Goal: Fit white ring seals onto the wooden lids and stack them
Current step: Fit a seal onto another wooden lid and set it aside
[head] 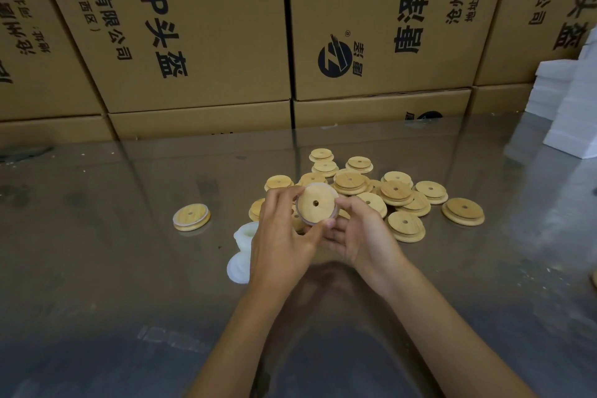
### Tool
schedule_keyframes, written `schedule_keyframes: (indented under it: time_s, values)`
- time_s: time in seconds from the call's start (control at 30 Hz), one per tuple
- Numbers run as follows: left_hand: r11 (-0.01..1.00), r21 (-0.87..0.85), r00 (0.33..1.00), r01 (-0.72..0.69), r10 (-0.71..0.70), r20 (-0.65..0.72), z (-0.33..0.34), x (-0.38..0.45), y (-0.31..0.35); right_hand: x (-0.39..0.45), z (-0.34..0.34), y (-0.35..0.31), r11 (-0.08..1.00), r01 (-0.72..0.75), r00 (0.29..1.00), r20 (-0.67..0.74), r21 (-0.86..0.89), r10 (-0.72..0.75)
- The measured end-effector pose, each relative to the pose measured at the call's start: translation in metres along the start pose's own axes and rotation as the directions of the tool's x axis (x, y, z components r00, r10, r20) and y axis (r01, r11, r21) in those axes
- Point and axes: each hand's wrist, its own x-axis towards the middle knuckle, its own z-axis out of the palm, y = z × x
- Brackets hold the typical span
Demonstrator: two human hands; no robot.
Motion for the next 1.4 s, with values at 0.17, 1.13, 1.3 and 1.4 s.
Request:
schedule_keyframes:
  time_s: [0.17,1.13,1.3,1.4]
  values:
    - [1.000,-0.028,1.000,0.004,-0.005,-0.012,0.001,0.001,-0.003,0.001,0.000,0.000,1.000,0.006,1.000,-0.013,-0.022,-0.007]
    - [0.820,0.041,0.721,0.570,-0.476,-0.503,-0.089,0.023,-0.104,-0.002,-0.003,-0.001,0.975,-0.045,0.999,-0.037,-0.218,0.038]
    - [0.802,0.141,0.767,0.580,-0.480,-0.426,-0.087,0.024,-0.106,-0.003,-0.002,-0.001,0.967,-0.058,0.998,-0.040,-0.248,0.050]
    - [0.825,0.153,0.789,0.544,-0.441,-0.427,-0.086,0.022,-0.101,-0.003,-0.001,-0.001,0.961,-0.060,0.997,-0.063,-0.269,0.045]
